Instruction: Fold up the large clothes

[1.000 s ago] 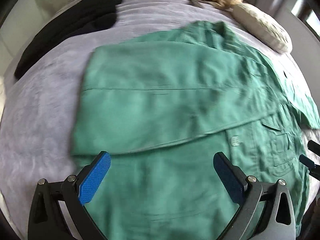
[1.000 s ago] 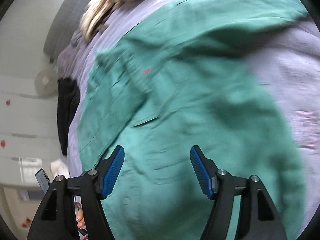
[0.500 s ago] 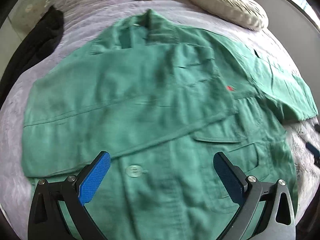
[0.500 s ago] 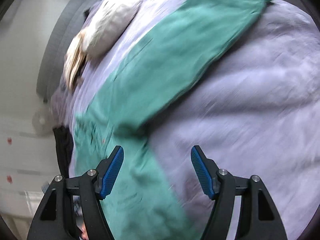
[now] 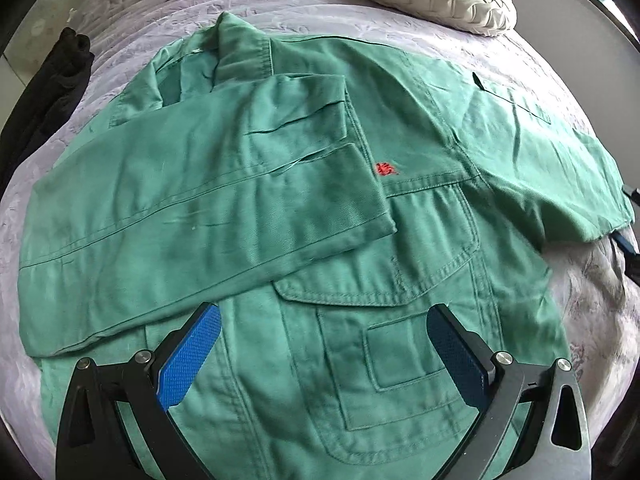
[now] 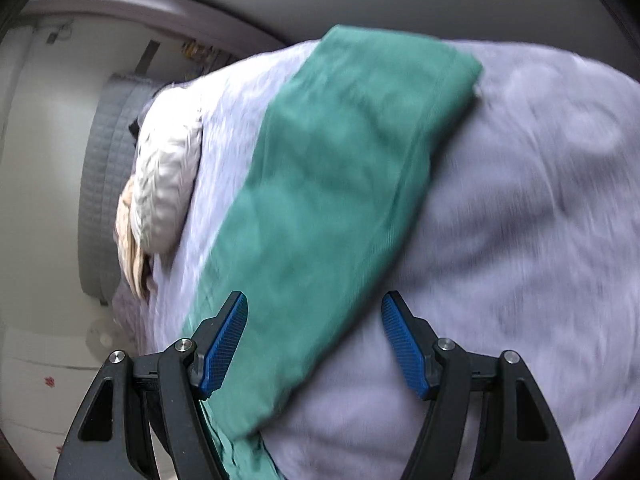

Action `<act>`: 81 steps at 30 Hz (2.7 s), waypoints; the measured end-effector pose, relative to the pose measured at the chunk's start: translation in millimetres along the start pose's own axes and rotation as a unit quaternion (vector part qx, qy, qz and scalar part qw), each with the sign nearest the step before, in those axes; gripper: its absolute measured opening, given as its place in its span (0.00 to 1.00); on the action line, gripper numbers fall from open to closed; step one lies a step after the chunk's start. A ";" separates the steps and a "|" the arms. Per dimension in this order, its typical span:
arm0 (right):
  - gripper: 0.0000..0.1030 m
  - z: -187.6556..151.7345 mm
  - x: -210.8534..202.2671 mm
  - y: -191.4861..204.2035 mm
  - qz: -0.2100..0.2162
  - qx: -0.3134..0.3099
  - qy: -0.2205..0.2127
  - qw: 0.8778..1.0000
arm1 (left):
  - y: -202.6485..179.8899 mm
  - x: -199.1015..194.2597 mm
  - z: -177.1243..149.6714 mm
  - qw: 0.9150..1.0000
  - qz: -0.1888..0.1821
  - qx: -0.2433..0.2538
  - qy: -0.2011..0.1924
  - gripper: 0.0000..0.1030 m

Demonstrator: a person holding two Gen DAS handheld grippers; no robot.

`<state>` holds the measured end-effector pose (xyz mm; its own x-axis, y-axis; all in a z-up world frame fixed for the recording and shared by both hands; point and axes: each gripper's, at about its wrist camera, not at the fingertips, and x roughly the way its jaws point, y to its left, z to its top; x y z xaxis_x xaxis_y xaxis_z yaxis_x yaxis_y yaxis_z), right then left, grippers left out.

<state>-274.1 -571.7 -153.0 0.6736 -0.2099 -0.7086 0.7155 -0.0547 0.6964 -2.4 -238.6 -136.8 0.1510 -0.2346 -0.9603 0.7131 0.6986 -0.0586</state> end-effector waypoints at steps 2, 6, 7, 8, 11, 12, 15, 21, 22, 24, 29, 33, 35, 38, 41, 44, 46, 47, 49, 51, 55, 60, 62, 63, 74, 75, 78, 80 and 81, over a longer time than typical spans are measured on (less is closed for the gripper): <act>0.71 10.7 3.2 0.1 0.012 0.013 -0.006 1.000 | -3.2 0.6 1.4 1.000 0.000 -0.002 0.001 1.00; 0.71 29.0 8.2 -1.2 0.042 0.046 -0.018 0.998 | -6.1 1.9 2.4 1.000 0.001 -0.005 0.001 1.00; 0.67 33.0 11.3 -2.3 0.051 0.059 -0.016 0.997 | -4.7 3.3 3.8 1.000 0.002 -0.006 0.001 1.00; 0.43 35.0 12.8 -4.2 0.062 0.071 -0.013 0.995 | -1.8 2.6 3.8 1.000 0.005 -0.009 -0.002 1.00; 0.04 38.5 18.0 -6.9 0.075 0.096 0.004 0.993 | 3.8 -2.6 6.0 1.000 0.010 -0.020 -0.016 1.00; 0.04 38.3 17.0 -5.2 0.081 0.094 0.003 0.992 | 8.0 -3.9 8.0 0.999 0.009 -0.024 -0.019 1.00; 0.04 35.6 9.0 15.4 0.121 0.062 0.003 0.991 | 23.0 -9.9 10.8 0.999 0.011 -0.032 -0.031 1.00; 0.04 -0.5 10.1 115.1 0.183 -0.070 0.049 0.979 | 60.6 -17.4 13.9 0.997 0.031 -0.049 -0.051 1.00; 0.04 -15.0 14.1 139.9 0.190 -0.103 0.061 0.974 | 67.2 -17.8 12.6 0.997 0.033 -0.052 -0.053 1.00; 0.04 -43.2 22.9 180.3 0.199 -0.161 0.081 0.963 | 85.2 -20.5 9.7 0.996 0.039 -0.060 -0.061 1.00; 0.04 -155.2 66.0 271.5 0.195 -0.315 0.148 0.917 | 134.9 -28.8 -6.4 0.992 0.055 -0.091 -0.072 1.00; 0.04 -252.1 125.4 289.8 0.168 -0.353 0.228 0.892 | 172.0 -28.2 -21.0 0.988 0.068 -0.117 -0.070 1.00; 0.05 -295.6 161.2 280.2 0.131 -0.358 0.266 0.885 | 188.6 -26.4 -28.8 0.986 0.075 -0.132 -0.067 1.00; 0.08 -328.7 204.2 253.1 0.056 -0.344 0.288 0.892 | 205.9 -21.2 -39.9 0.985 0.076 -0.143 -0.060 1.00; 0.22 -325.8 211.9 231.8 0.049 -0.292 0.295 0.909 | 215.5 -16.5 -48.7 0.986 0.074 -0.141 -0.056 1.00; 0.62 -318.8 185.8 223.4 0.051 -0.282 0.281 0.916 | 221.9 -16.3 -56.9 0.986 0.067 -0.140 -0.056 1.00; 0.62 -306.2 169.7 229.7 0.039 -0.282 0.242 0.928 | 224.7 -17.8 -59.8 0.986 0.063 -0.142 -0.057 1.00; 0.55 -301.2 164.1 229.6 0.033 -0.279 0.228 0.932 | 227.2 -18.9 -60.7 0.986 0.062 -0.143 -0.058 1.00; 0.14 -288.5 160.5 232.7 0.027 -0.266 0.204 0.942 | 232.8 -22.7 -63.0 0.985 0.060 -0.149 -0.062 1.00; 0.13 -287.2 159.0 245.8 0.021 -0.289 0.188 0.939 | 238.4 -28.5 -65.9 0.984 0.060 -0.154 -0.066 1.00; 0.13 -333.2 147.3 299.6 0.045 -0.443 0.186 0.876 | 259.3 -40.2 -74.7 0.979 0.082 -0.170 -0.078 1.00; 0.20 -429.8 168.6 316.1 0.002 -0.599 0.235 0.765 | 287.7 -41.8 -80.4 0.971 0.099 -0.204 -0.074 1.00; 0.40 -455.5 182.7 300.3 -0.035 -0.625 0.266 0.733 | 291.7 -41.2 -81.1 0.970 0.096 -0.210 -0.073 1.00; 0.48 -462.7 186.8 294.2 -0.045 -0.628 0.280 0.724 | 291.3 -40.1 -80.1 0.971 0.093 -0.209 -0.072 1.00; 0.64 -344.7 124.0 211.3 -0.030 -0.411 0.288 0.865 | 234.6 -5.7 -34.6 0.985 -0.031 -0.161 -0.050 1.00; 0.64 -320.1 114.2 193.9 -0.033 -0.364 0.271 0.890 | 230.8 -1.6 -30.3 0.985 -0.042 -0.160 -0.045 1.00; 0.64 -267.1 89.0 156.4 -0.033 -0.264 0.210 0.941 | 221.0 13.2 -19.4 0.986 -0.039 -0.159 -0.033 1.00; 0.64 -234.1 76.3 132.1 -0.025 -0.191 0.171 0.966 | 214.7 17.2 -14.4 0.988 -0.022 -0.151 -0.032 1.00; 0.64 -221.0 73.4 121.5 -0.018 -0.154 0.155 0.976 | 212.1 18.4 -12.8 0.988 -0.015 -0.148 -0.032 1.00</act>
<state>-96.8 -378.0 -145.4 0.6368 0.0944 -0.7652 0.7292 0.2487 0.6375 142.9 -86.1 -170.4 0.1826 -0.2943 -0.9381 0.4882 0.8553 -0.1733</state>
